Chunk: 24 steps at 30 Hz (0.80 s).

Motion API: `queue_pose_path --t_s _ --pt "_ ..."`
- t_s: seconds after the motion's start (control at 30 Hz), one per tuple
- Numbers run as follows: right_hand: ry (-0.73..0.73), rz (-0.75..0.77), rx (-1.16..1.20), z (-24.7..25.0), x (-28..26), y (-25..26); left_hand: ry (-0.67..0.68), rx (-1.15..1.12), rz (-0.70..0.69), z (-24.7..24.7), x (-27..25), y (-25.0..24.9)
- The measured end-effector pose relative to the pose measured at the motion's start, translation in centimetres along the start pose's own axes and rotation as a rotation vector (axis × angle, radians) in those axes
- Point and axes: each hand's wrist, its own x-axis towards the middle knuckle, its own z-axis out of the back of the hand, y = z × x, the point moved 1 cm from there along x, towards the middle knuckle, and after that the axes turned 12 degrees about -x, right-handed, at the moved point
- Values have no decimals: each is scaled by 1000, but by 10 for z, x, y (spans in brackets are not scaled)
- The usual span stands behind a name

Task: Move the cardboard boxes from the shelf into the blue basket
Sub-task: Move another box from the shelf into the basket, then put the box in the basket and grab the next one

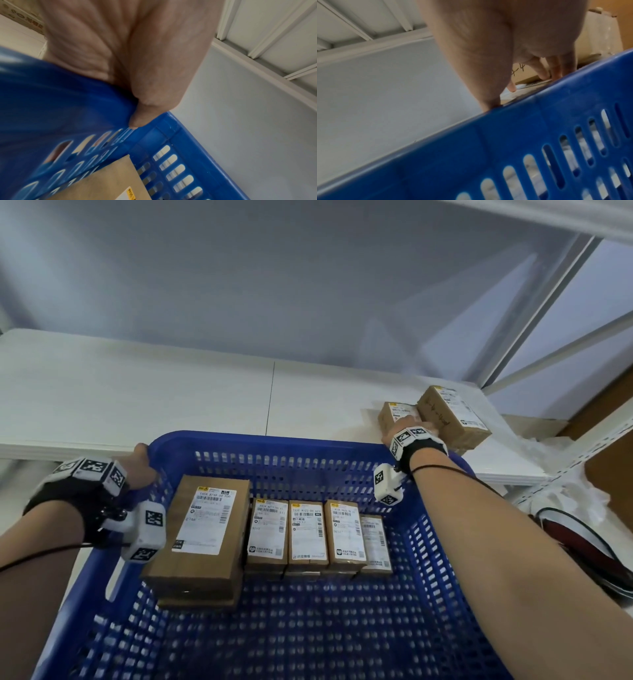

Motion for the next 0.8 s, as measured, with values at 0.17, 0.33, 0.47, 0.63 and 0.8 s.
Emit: queue_pose_path --t_s 0.17,0.33,0.47,0.63,0.8 --pt "0 -101 60 2 8 5 -1 11 -2 -1 -1 -2" --pt "-33 -124 101 -3 12 5 17 38 -15 1 -1 0" --pt "36 -12 221 -9 17 6 14 19 -28 1 0 0" --pt "-114 8 342 8 -2 9 15 3 -56 1 1 0" --pt "-256 108 411 36 -38 6 10 0 -44 0 4 -1"
